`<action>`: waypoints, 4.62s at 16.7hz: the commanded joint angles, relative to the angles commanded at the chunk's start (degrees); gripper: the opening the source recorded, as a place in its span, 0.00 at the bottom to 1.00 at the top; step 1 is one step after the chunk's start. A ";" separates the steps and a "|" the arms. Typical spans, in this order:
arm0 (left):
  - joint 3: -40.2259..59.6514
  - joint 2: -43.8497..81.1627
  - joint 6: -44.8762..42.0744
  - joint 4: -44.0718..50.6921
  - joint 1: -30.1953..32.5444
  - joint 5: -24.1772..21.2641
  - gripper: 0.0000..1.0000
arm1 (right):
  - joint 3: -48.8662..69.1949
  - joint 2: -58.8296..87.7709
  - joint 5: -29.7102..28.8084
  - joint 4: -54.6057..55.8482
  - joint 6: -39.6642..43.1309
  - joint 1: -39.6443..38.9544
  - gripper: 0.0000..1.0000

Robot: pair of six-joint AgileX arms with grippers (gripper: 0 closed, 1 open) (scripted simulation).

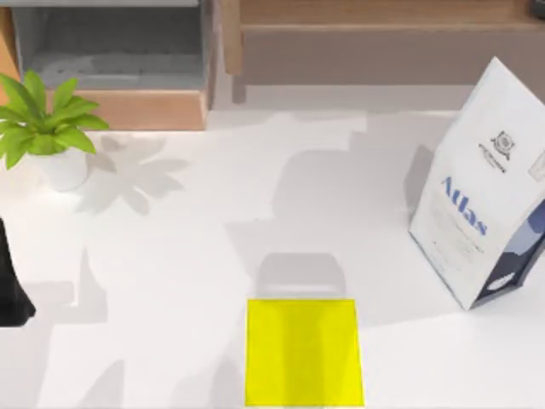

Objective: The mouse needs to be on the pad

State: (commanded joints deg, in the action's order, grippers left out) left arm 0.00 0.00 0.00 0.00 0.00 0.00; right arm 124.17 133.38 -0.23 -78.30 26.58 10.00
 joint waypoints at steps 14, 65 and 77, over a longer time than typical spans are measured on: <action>0.00 0.00 0.00 0.00 0.00 0.00 1.00 | -7.37 4.67 -0.21 9.94 0.06 0.48 1.00; 0.00 0.00 0.00 0.00 0.00 0.00 1.00 | 4.47 -1.35 1.37 0.54 -6.35 -5.62 0.00; 0.00 0.00 0.00 0.00 0.00 0.00 1.00 | -19.34 -13.06 1.44 18.37 -60.27 -49.69 0.00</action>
State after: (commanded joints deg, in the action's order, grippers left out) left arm 0.00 0.00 0.00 0.00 0.00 0.00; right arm 104.84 120.31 1.21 -59.94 -33.70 -39.68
